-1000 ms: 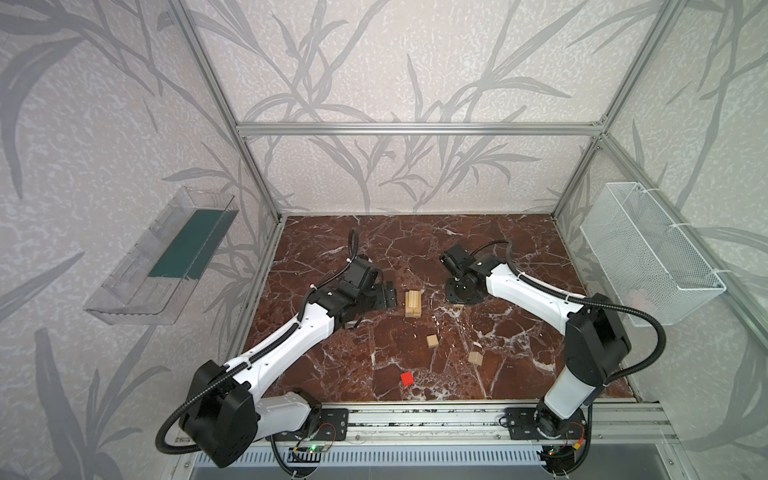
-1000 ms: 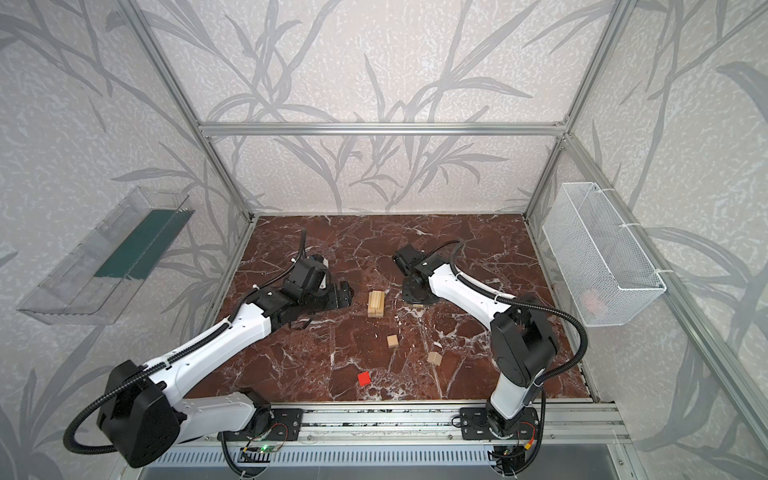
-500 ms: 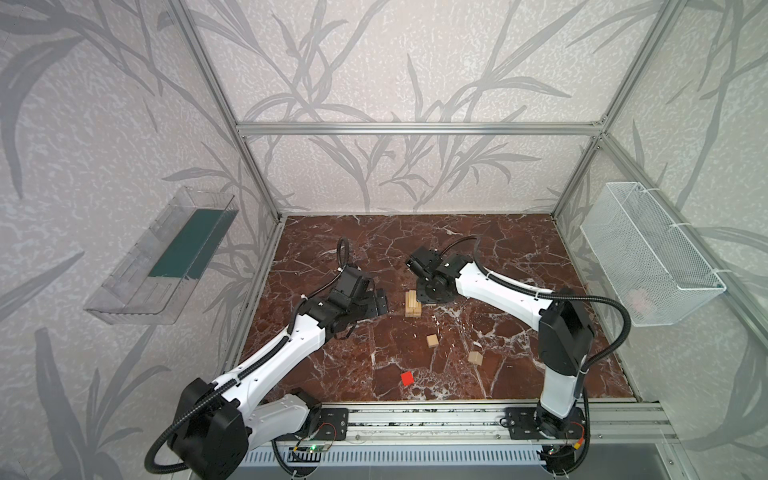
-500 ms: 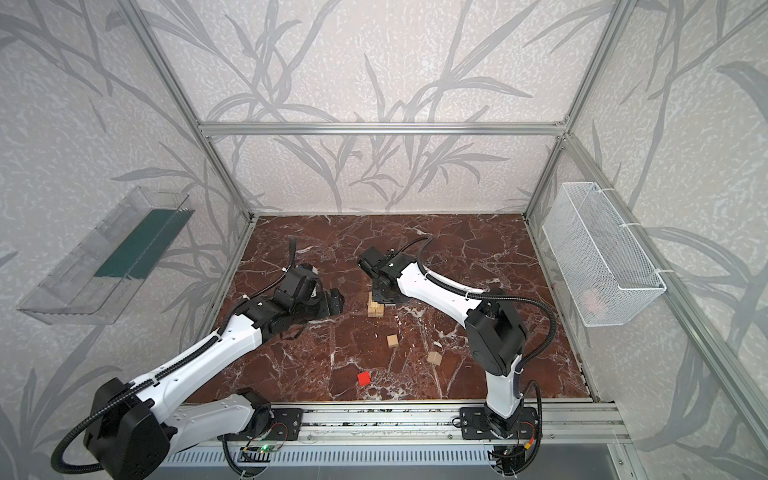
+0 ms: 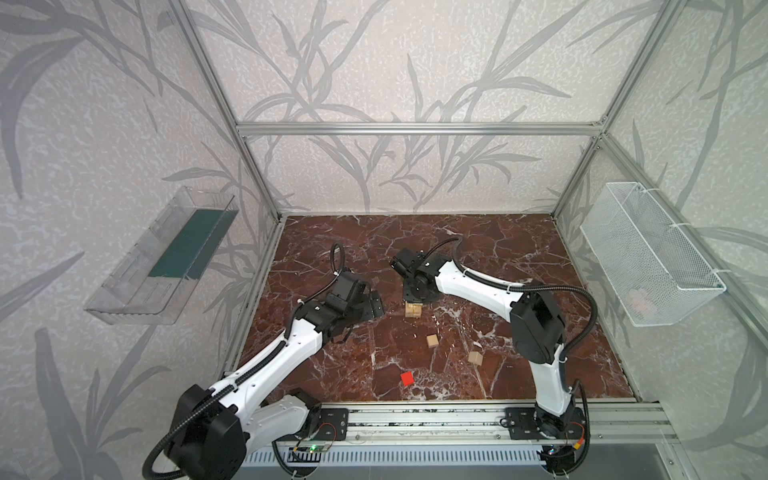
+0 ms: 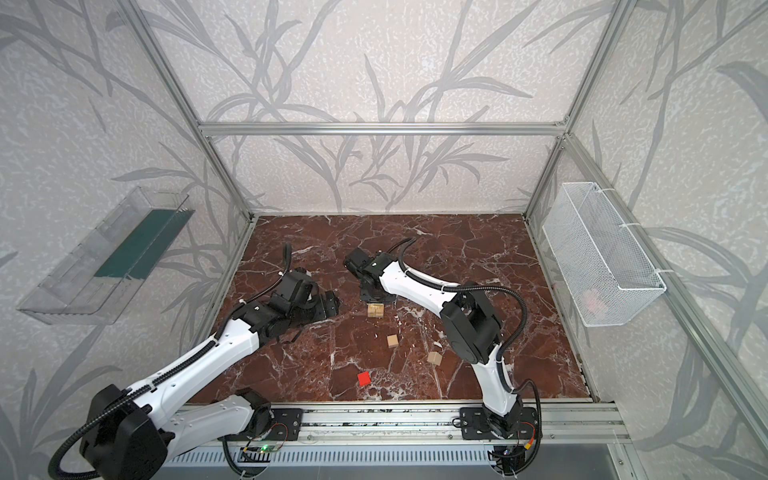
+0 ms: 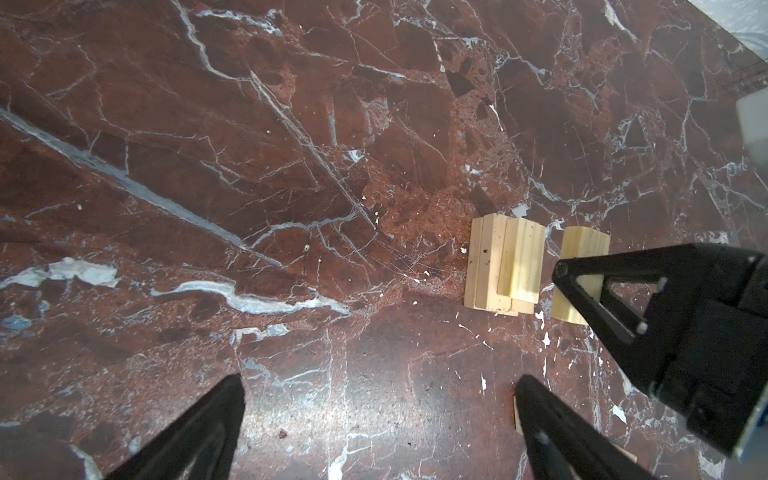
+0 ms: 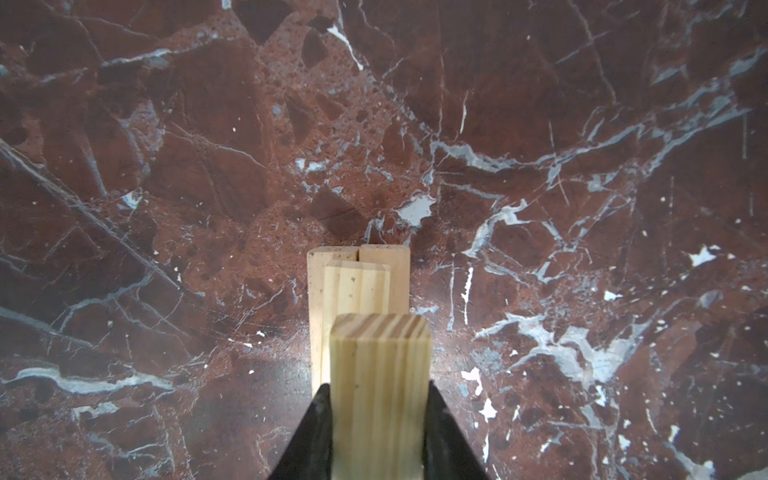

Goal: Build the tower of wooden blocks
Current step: 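Carry the held block upright toward the cluster with the right gripper, then lower the held block against blocks 58 and 72 with the right gripper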

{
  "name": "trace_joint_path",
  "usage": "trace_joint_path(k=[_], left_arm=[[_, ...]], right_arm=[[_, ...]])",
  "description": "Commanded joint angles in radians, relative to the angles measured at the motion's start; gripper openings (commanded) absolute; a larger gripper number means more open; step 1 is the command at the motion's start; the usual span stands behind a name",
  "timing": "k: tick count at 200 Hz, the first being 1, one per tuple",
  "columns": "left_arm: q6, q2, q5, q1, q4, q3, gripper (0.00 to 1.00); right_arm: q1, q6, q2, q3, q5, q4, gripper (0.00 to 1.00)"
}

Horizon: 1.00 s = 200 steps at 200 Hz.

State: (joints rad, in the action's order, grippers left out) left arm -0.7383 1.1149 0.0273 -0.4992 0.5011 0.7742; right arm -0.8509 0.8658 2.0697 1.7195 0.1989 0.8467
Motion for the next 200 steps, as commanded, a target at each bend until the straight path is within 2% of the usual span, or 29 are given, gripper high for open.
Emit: trace_joint_path(k=[1,125,200], left_arm=[[-0.023,-0.016,0.020,0.007,-0.003,-0.007,0.99],[-0.023,-0.001,0.016,0.025,-0.004,-0.009,1.00],[-0.026,0.002,0.010,0.031,-0.006,-0.009,1.00]], right_arm=[[-0.006,0.025,0.032,0.041,0.005,0.024,0.29],[-0.010,0.037,0.096,0.086,0.000,0.040,0.30],[-0.009,0.037,0.116,0.106,-0.016,0.043,0.39]])
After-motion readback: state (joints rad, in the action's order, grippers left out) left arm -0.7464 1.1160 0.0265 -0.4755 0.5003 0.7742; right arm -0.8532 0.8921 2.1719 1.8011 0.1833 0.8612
